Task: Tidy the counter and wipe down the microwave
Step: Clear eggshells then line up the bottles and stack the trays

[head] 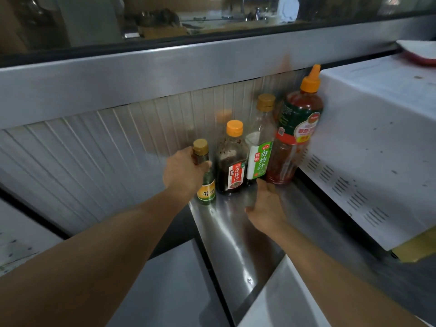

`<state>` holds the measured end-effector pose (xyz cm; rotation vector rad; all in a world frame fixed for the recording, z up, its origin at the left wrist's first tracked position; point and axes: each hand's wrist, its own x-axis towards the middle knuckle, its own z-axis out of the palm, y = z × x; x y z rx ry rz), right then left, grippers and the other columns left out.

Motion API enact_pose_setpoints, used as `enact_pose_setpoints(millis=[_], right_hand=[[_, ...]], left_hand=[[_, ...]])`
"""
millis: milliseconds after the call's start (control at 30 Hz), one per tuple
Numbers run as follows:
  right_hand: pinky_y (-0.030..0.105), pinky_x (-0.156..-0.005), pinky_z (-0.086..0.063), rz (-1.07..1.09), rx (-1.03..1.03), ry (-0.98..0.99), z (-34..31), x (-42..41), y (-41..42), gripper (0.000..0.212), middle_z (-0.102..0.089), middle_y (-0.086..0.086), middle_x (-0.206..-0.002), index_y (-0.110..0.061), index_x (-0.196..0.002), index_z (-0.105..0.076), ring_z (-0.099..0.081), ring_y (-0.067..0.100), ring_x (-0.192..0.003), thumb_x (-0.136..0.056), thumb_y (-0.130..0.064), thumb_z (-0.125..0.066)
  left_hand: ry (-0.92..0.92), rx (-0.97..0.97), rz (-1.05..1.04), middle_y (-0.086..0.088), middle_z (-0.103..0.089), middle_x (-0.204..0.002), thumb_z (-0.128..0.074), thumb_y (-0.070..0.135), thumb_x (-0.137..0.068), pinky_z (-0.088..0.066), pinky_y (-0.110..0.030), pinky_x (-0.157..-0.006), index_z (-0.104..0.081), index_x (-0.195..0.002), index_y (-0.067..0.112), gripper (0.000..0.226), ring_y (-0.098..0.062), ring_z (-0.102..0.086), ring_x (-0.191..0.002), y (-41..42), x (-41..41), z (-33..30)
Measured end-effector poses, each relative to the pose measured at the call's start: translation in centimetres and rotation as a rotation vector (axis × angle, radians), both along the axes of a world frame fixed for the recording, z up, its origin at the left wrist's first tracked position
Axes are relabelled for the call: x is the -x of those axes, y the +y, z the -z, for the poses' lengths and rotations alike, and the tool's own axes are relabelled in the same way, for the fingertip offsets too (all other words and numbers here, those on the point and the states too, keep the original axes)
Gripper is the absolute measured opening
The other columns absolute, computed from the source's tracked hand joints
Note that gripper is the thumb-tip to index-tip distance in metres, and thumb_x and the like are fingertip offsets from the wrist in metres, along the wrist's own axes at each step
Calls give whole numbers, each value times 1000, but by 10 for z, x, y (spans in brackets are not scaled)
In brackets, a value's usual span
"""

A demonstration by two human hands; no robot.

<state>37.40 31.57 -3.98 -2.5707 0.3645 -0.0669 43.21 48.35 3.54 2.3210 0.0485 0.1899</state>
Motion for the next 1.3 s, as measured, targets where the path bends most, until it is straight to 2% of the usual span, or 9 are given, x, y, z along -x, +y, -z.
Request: enact_pose_setpoints(millis=[167, 300, 433, 533, 667, 967, 1133, 1300], right_hand=[[34, -107, -33, -55, 83, -11, 3, 6, -3, 73, -36, 11, -143, -11, -140, -30, -32, 27, -133, -79, -23, -69], [34, -108, -31, -72, 96, -11, 2, 10, -5, 74, -37, 12, -142, -10, -140, -31, -31, 29, -134, -79, -24, -70], [33, -109, -28, -101, 114, 15, 1, 15, -9, 71, -36, 11, -143, -12, -141, -30, -30, 29, -133, -81, -23, -66], [34, -110, -26, -125, 146, 39, 0, 17, -10, 72, -32, 10, -146, -13, -144, -27, -26, 29, -135, -83, -25, -64], [34, -110, -27, -142, 180, 57, 3, 20, -11, 73, -32, 10, -147, -14, -144, -26, -27, 29, -135, -83, -29, -64], [34, -111, -25, -157, 206, 33, 6, 26, -15, 74, -32, 12, -146, -14, -144, -26, -27, 30, -135, -82, -26, -65], [34, -111, -25, -176, 218, 28, 2, 30, -20, 72, -33, 10, -146, -14, -143, -27, -27, 29, -135, -82, -25, -65], [37, -112, -25, -188, 239, 43, -6, 42, -20, 75, -31, 10, -146, -15, -144, -26, -25, 30, -136, -81, -24, -67]], left_hand=[[-46, -54, -39, -5, -69, -92, -70, 33, -80, -52, -40, -80, -66, -96, 15, 25, -26, -63, -89, -4, -7, 3], [-78, -31, -35, -1, -66, -86, -71, 31, -80, -47, -32, -71, -63, -92, 14, 22, -22, -62, -85, -4, -6, 8], [-38, 72, -23, 4, -63, -86, -76, 24, -75, -50, -31, -77, -62, -95, 17, 25, -16, -62, -85, 1, 0, 16], [14, 63, -41, 3, -64, -94, -75, 20, -75, -48, -28, -75, -60, -102, 17, 31, -15, -62, -87, 8, 9, 33], [152, 23, -56, -7, -68, -96, -76, 21, -76, -51, -34, -79, -58, -103, 13, 34, -24, -63, -93, 6, 11, 54], [133, -41, -107, -14, -67, -98, -73, 26, -78, -52, -45, -84, -56, -103, 9, 35, -32, -61, -97, -7, 8, 59], [136, -55, -86, -14, -66, -102, -73, 27, -77, -52, -42, -83, -55, -107, 9, 39, -31, -61, -98, -6, 8, 58], [300, -207, -19, -14, -59, -113, -70, 31, -79, -51, -42, -86, -42, -120, 9, 54, -33, -60, -101, 1, 27, 52]])
